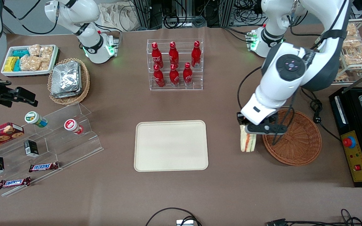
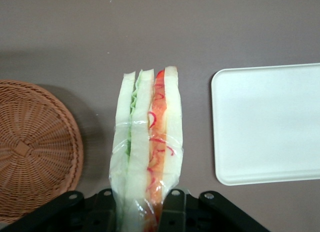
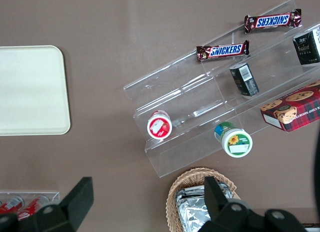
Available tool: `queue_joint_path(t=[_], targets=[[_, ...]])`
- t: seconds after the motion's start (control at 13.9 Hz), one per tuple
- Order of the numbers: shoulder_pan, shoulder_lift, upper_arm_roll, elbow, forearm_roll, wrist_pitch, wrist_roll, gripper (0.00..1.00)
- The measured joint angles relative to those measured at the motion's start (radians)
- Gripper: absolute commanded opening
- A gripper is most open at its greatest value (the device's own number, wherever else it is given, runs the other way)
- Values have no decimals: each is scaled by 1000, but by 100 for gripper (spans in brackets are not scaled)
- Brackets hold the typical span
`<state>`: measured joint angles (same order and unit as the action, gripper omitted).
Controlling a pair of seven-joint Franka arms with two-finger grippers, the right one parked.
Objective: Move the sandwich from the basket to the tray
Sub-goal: 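Lift the sandwich out of the basket and carry it toward the tray, then lower the held sandwich onto the cream tray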
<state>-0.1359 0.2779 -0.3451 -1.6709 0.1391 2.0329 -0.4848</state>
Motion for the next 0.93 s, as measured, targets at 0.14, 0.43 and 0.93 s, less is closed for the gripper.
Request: queue_joint_path(t=[0.14, 0.43, 0.93], targets=[[-43, 45, -1, 41, 22, 0, -65, 20], [-126, 166, -1, 138, 71, -1, -169, 20], [-232, 379, -1, 291, 153, 4, -234, 20]])
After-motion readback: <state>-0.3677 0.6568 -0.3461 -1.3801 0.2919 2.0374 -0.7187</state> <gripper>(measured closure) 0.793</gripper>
